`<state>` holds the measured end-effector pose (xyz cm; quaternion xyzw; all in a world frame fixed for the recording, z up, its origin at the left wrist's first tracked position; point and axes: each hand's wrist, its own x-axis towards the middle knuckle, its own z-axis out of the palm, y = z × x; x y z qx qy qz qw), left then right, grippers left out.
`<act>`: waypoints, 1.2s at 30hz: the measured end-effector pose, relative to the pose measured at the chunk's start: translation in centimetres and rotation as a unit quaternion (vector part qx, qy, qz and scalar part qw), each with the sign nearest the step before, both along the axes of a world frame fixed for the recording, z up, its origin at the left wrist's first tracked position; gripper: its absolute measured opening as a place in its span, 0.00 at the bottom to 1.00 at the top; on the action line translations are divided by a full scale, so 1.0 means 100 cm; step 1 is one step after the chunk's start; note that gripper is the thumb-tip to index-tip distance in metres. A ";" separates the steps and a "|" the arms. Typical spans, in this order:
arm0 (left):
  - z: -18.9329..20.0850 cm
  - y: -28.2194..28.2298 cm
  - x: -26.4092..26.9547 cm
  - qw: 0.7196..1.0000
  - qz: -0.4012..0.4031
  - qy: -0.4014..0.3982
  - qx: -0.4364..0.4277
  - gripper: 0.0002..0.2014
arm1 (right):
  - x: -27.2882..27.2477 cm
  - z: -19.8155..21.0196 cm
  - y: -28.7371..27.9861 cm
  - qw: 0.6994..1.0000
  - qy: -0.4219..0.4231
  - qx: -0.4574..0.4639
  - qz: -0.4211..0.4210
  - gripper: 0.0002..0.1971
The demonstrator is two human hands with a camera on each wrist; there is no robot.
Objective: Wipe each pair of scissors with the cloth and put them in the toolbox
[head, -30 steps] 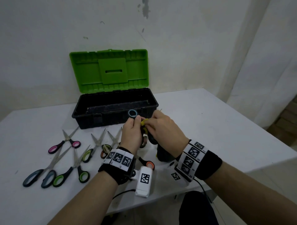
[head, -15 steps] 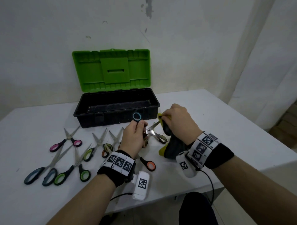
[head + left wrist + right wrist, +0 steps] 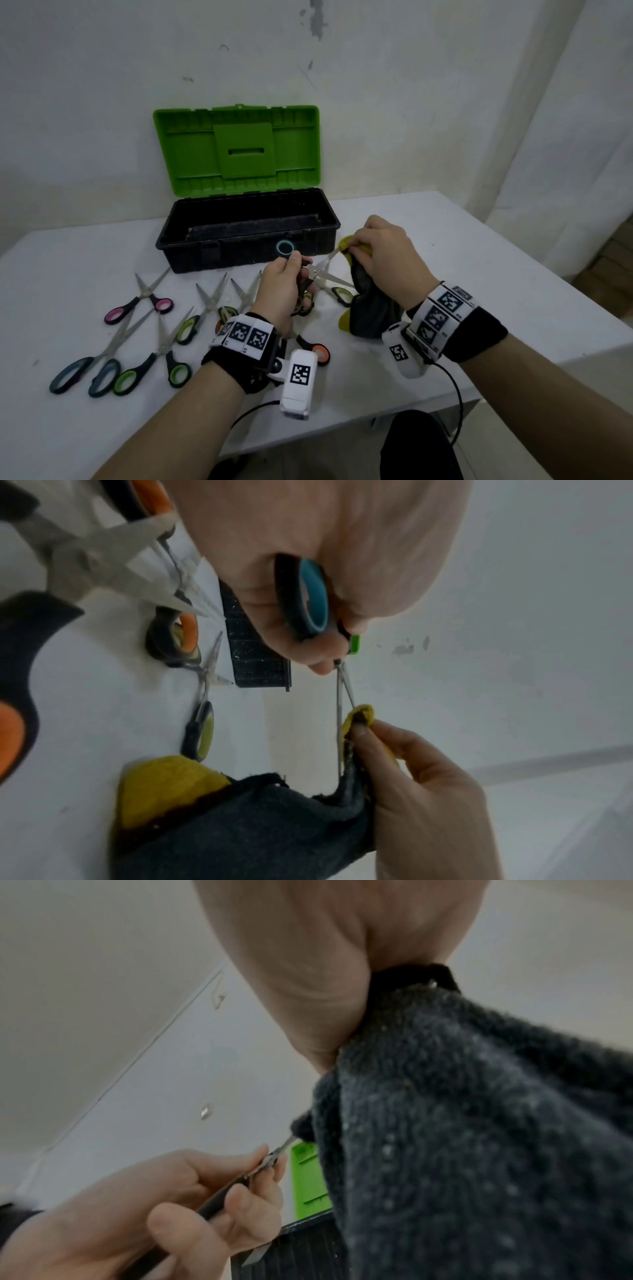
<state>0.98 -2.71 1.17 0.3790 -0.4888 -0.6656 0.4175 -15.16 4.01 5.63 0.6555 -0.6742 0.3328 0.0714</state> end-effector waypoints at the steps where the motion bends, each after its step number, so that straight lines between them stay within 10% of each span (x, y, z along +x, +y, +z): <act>1: 0.001 0.001 0.000 1.000 0.005 -0.008 -0.010 0.14 | 0.002 0.001 0.001 1.000 -0.003 -0.008 0.009 0.05; 6: 0.004 0.007 -0.002 0.994 -0.006 -0.061 -0.093 0.15 | 0.024 -0.008 0.002 0.995 0.045 0.053 0.073 0.09; 27: 0.002 -0.009 -0.003 0.987 0.094 -0.026 -0.127 0.13 | -0.070 -0.008 -0.002 0.988 -0.052 -0.007 -0.143 0.07; 36: 0.007 -0.012 -0.028 0.989 0.100 -0.019 -0.103 0.14 | -0.100 -0.033 -0.028 0.960 -0.096 0.231 -0.124 0.12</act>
